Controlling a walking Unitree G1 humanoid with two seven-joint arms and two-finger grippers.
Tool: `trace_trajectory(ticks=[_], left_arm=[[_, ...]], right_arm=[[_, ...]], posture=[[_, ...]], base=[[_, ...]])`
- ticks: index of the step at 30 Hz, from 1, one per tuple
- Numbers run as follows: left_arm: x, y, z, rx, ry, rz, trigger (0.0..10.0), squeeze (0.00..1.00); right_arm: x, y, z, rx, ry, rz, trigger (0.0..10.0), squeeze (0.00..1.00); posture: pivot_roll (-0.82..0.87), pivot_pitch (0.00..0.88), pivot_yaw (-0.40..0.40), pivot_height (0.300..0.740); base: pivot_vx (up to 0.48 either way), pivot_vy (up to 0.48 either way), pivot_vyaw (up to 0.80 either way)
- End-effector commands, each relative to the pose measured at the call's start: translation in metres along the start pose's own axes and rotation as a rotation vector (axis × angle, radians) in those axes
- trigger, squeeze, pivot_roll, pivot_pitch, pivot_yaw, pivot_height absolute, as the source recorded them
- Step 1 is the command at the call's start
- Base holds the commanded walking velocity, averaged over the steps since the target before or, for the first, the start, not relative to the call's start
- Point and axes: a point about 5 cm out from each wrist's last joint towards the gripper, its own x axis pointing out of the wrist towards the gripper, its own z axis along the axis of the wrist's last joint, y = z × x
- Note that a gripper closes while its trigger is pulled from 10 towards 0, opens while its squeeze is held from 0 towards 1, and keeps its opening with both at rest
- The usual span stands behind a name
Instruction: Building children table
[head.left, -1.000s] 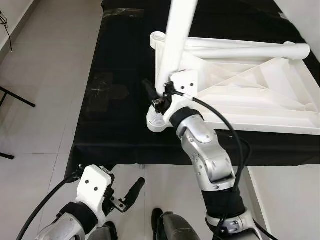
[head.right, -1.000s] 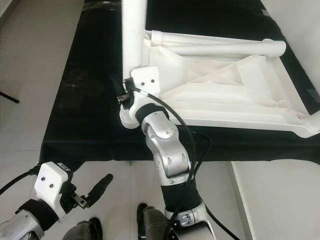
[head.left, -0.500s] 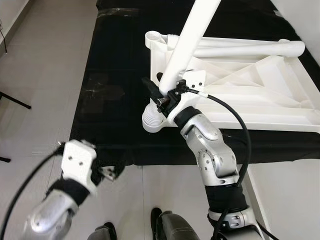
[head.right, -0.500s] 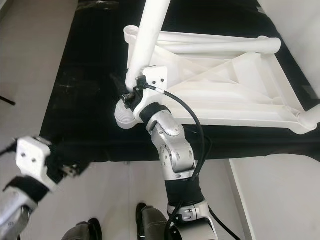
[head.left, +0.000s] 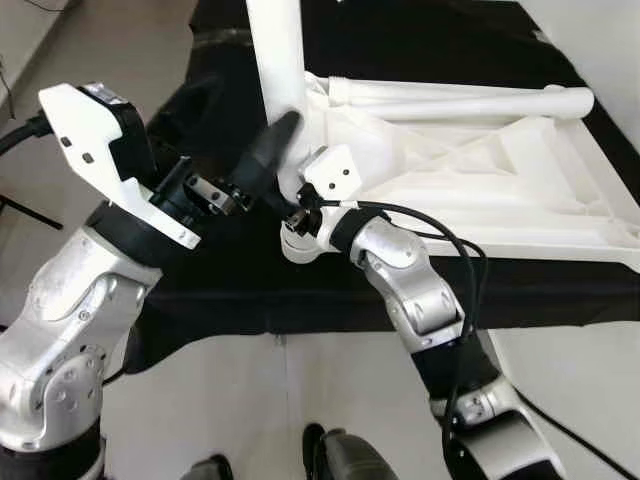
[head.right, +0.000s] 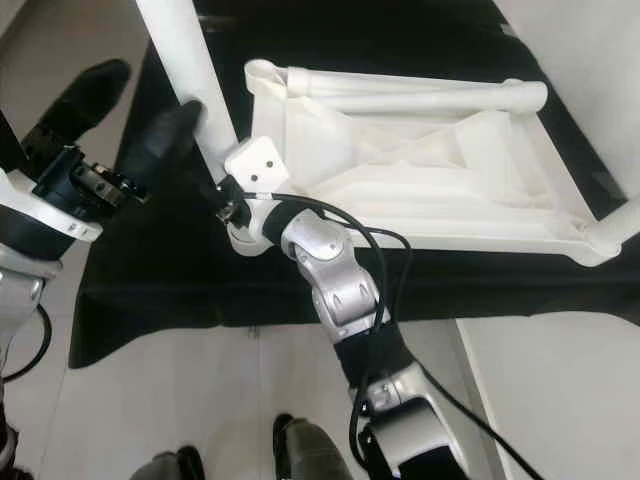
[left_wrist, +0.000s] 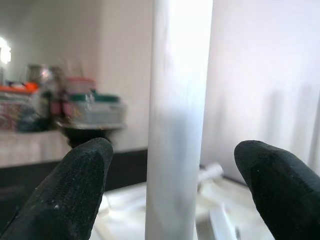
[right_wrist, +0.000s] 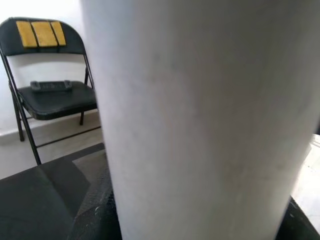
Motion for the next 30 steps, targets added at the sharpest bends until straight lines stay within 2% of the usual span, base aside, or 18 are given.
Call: trace_trajectory(ticks=[1, 2, 6, 8, 9, 13, 14, 15, 16, 17, 18, 19, 24, 30], left_arm=[[0.007, 0.0, 0.004, 0.01, -0.015, -0.041, 10.0, 0.0], [0.007, 0.0, 0.004, 0.01, -0.015, -0.041, 10.0, 0.0], [0.023, 0.003, 0.006, 0.041, -0.025, -0.048, 10.0, 0.0], [0.023, 0.003, 0.006, 0.041, -0.025, -0.048, 10.0, 0.0], [0.034, 0.012, 0.005, 0.029, -0.015, -0.015, 10.0, 0.0], [0.039, 0.022, 0.0, -0.016, 0.0, 0.024, 10.0, 0.0], [0.04, 0.028, -0.002, -0.051, 0.007, 0.045, 7.4, 0.0], [0.04, 0.028, -0.002, -0.051, 0.007, 0.045, 7.4, 0.0], [0.039, 0.032, -0.006, -0.085, 0.022, 0.058, 5.3, 0.0], [0.038, 0.036, -0.009, -0.108, 0.04, 0.061, 3.6, 0.0], [0.038, 0.036, -0.009, -0.108, 0.04, 0.061, 3.6, 0.0], [0.036, 0.039, -0.011, -0.128, 0.052, 0.058, 0.0, 0.0], [0.034, 0.04, -0.014, -0.138, 0.065, 0.054, 0.0, 0.0], [0.022, 0.039, -0.024, -0.125, 0.115, 0.034, 0.0, 0.0]], right_arm=[[0.003, 0.004, 0.0, 0.004, -0.016, 0.012, 10.0, 0.0], [0.003, 0.004, 0.0, 0.004, -0.016, 0.012, 10.0, 0.0], [0.007, 0.011, 0.006, -0.011, -0.048, 0.051, 10.0, 0.0], [0.007, 0.011, 0.006, -0.011, -0.048, 0.051, 10.0, 0.0], [0.009, 0.018, 0.008, -0.022, -0.075, 0.088, 10.0, 0.0], [0.01, 0.022, 0.01, -0.046, -0.095, 0.112, 10.0, 0.0], [0.01, 0.023, 0.011, -0.067, -0.102, 0.12, 10.0, 0.0], [0.01, 0.023, 0.011, -0.067, -0.102, 0.12, 10.0, 0.0], [0.01, 0.024, 0.012, -0.089, -0.109, 0.126, 10.0, 0.0], [0.011, 0.025, 0.013, -0.123, -0.113, 0.139, 10.0, 0.0], [0.011, 0.025, 0.013, -0.123, -0.113, 0.139, 10.0, 0.0], [0.011, 0.026, 0.013, -0.154, -0.114, 0.15, 10.0, 0.0], [0.011, 0.027, 0.013, -0.177, -0.113, 0.158, 10.0, 0.0], [0.014, 0.026, 0.012, -0.221, -0.101, 0.161, 10.0, 0.0]], posture=[[-0.2, 0.151, -0.106, 0.74], [-0.2, 0.151, -0.106, 0.74], [-0.2, 0.138, -0.104, 0.74], [-0.2, 0.138, -0.104, 0.74], [-0.21, 0.114, -0.098, 0.74], [-0.22, 0.106, -0.094, 0.74], [-0.22, 0.1, -0.09, 0.74], [-0.22, 0.1, -0.09, 0.74], [-0.22, 0.097, -0.085, 0.74], [-0.22, 0.093, -0.082, 0.74], [-0.22, 0.093, -0.082, 0.74], [-0.22, 0.093, -0.082, 0.74], [-0.22, 0.086, -0.081, 0.74], [-0.21, 0.067, -0.087, 0.74]], base=[[0.0, 0.0, 0.0], [0.0, 0.0, 0.0], [0.0, 0.0, 0.0], [0.0, 0.0, 0.0], [0.0, 0.0, 0.0], [0.0, 0.0, 0.0], [0.0, 0.0, 0.0], [0.0, 0.0, 0.0], [0.0, 0.0, 0.0], [0.0, 0.0, 0.0], [0.0, 0.0, 0.0], [0.0, 0.0, 0.0], [0.0, 0.0, 0.0], [0.0, 0.0, 0.0]])
